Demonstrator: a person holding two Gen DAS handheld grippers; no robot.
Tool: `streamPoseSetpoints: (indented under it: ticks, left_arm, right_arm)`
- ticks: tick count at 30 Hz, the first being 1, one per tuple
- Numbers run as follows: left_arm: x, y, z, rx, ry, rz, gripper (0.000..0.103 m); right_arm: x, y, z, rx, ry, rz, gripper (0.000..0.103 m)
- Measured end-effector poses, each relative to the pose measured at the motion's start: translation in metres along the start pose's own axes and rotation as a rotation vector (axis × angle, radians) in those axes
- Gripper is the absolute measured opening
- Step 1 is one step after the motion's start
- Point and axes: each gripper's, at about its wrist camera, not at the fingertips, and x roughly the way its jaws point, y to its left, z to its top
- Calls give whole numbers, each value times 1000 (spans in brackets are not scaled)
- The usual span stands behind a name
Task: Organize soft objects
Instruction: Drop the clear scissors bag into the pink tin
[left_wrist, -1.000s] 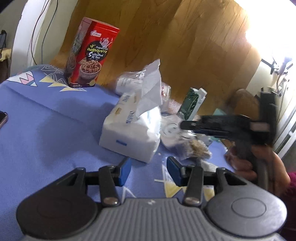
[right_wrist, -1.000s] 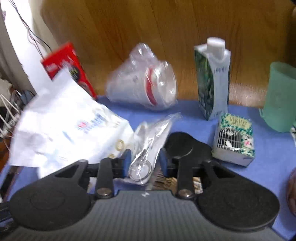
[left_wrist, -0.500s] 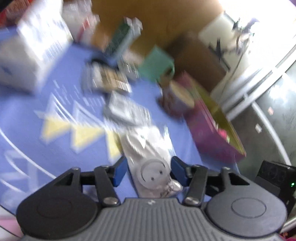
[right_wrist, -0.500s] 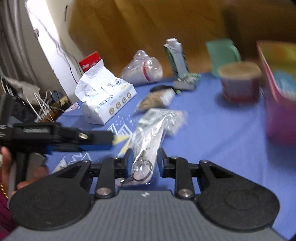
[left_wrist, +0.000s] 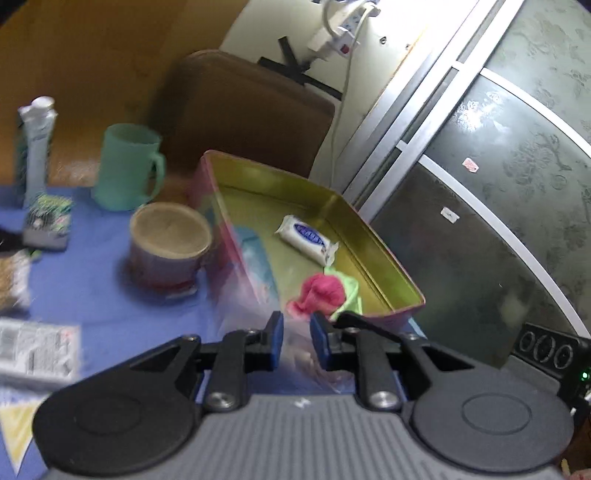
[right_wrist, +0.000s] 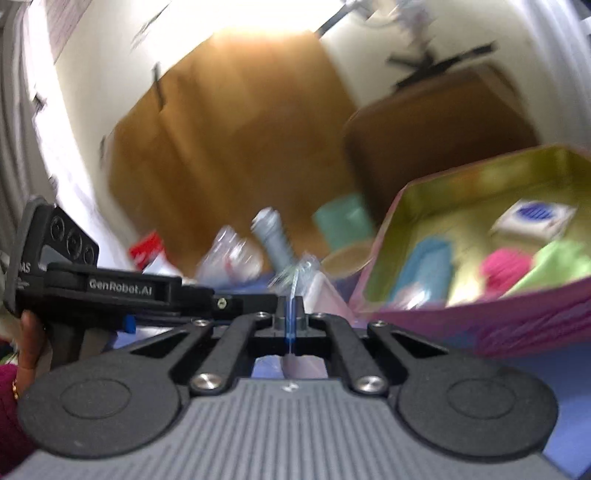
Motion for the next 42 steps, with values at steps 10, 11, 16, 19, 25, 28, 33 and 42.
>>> streamPoseSetpoints:
  ticks: [10, 11, 16, 19, 25, 28, 33, 42]
  left_arm:
    - [17, 4, -25, -44, 131, 99, 52]
    - [13, 6, -30, -51, 141, 114, 55]
    - [15, 21, -47, -112, 178, 136, 66]
    - [38, 24, -52, -112, 212, 68, 50]
    - [27, 19, -49, -104, 198, 6, 32]
    - [2, -5, -32, -15, 132, -19, 32]
    - [18, -40, 20, 111, 28, -23, 37]
    - [56, -35, 35, 138, -86, 171, 70]
  right_arm:
    - [-36, -46, -15, -160, 104, 6, 13]
    - [-38, -49, -18, -174, 139, 16, 20]
    - [-35, -51, -40, -310, 248, -5, 93]
    - [-22, -59, -46, -302, 320, 15, 87]
    - [-6, -43, -53, -349, 295, -91, 56]
    - [-25, -38, -42, -340, 235, -43, 55]
    - [-38, -33, -3, -394, 63, -97, 55]
    - [18, -110, 42, -324, -3, -525, 72]
